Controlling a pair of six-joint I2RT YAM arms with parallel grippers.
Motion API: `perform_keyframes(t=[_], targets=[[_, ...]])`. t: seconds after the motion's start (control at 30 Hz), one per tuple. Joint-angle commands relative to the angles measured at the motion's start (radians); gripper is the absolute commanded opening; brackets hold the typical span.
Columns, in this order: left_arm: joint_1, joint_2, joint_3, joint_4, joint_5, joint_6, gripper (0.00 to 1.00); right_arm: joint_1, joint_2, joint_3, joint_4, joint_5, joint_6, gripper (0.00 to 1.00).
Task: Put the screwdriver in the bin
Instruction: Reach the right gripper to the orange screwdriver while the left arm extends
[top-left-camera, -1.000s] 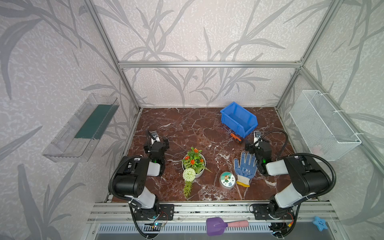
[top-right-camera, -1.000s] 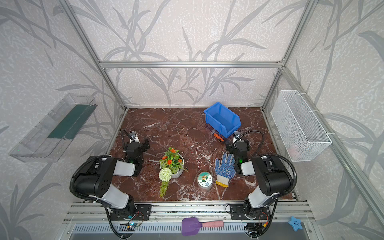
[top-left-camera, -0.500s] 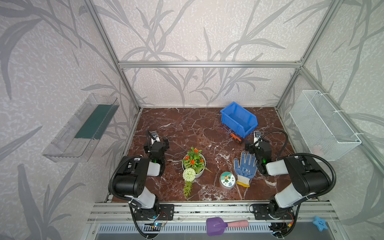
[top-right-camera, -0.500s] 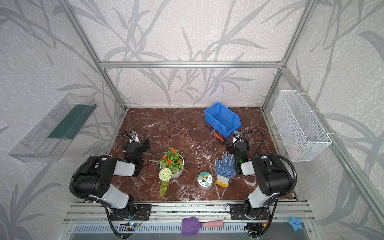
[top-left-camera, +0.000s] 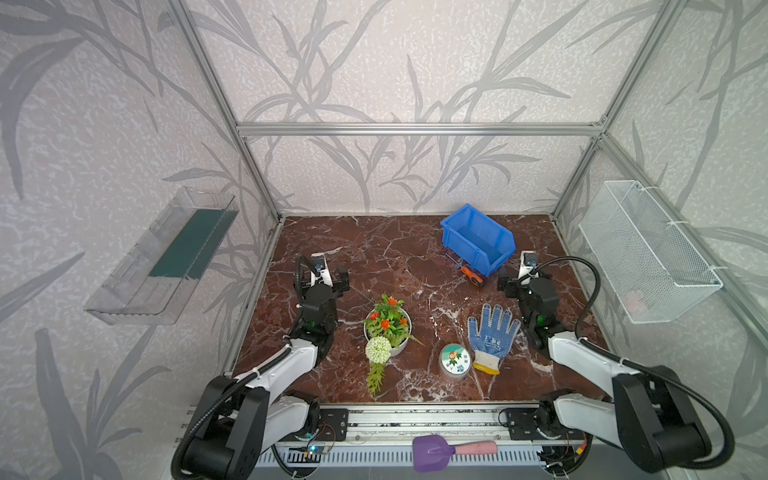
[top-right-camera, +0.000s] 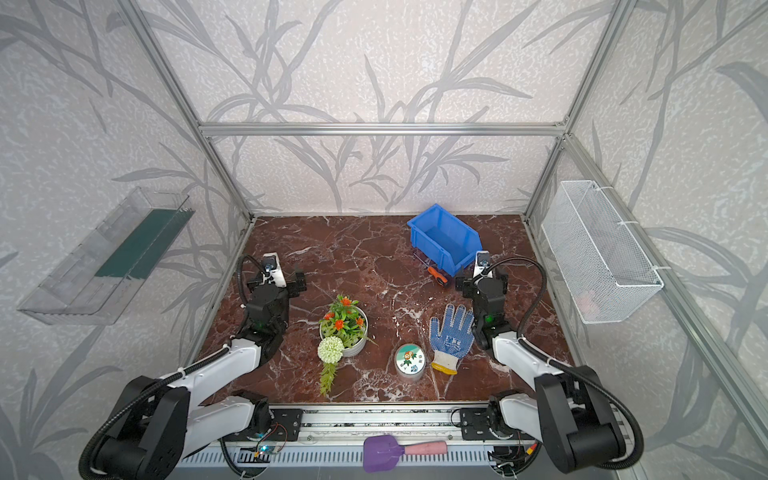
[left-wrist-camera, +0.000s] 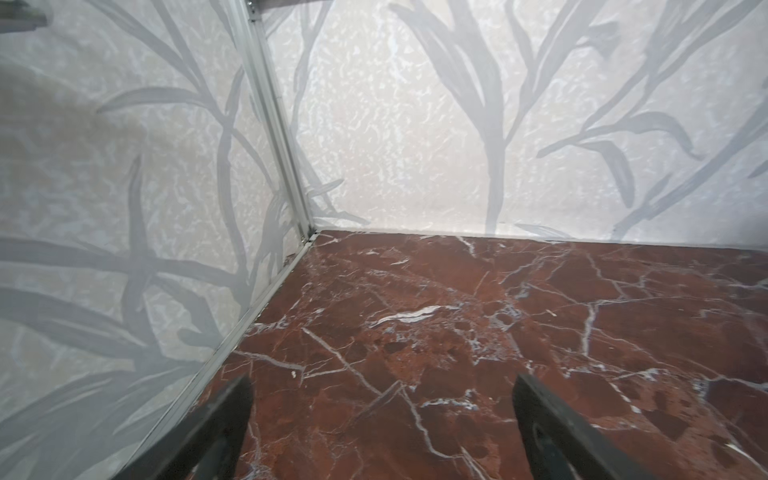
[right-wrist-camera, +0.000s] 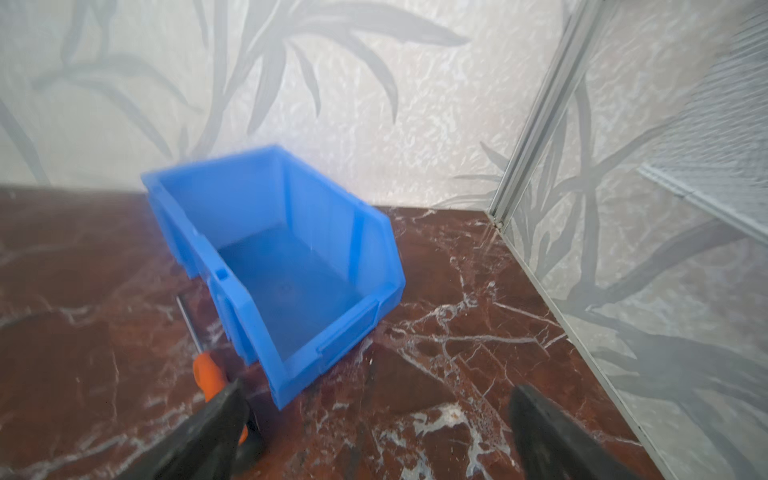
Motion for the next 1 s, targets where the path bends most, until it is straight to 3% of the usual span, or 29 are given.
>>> perform_keyframes(t=[0.0,0.13,0.37,0.47,0.6,0.73,0.97], targets=[[-0.039,-0.042,0.074,-0.124,0.009,-0.097,0.99,-0.006,-0.099,0.048,-0.271,0.016,0.237,0.99],[-0.111,-0.022,0.215,-0.294,0.107,-0.251,0.99,0.005,-0.123,0.077,-0.339,-0.203,0.227,0.99],[-0.255,0.100,0.416,-0.500,0.259,-0.426,0.99,0.202,0.019,0.210,-0.542,-0.213,0.118,0.99],[-0.294,0.139,0.487,-0.599,0.322,-0.462,0.99,0.212,0.135,0.272,-0.557,-0.272,0.108,0.96],[-0.319,0.172,0.516,-0.637,0.453,-0.554,0.99,0.217,0.338,0.456,-0.712,-0.332,0.106,0.86],[-0.338,0.149,0.451,-0.571,0.531,-0.649,0.99,0.219,0.540,0.670,-0.916,-0.258,0.097,0.86],[-0.350,0.139,0.425,-0.587,0.537,-0.644,0.99,0.216,0.795,0.939,-1.181,-0.088,0.090,0.86]])
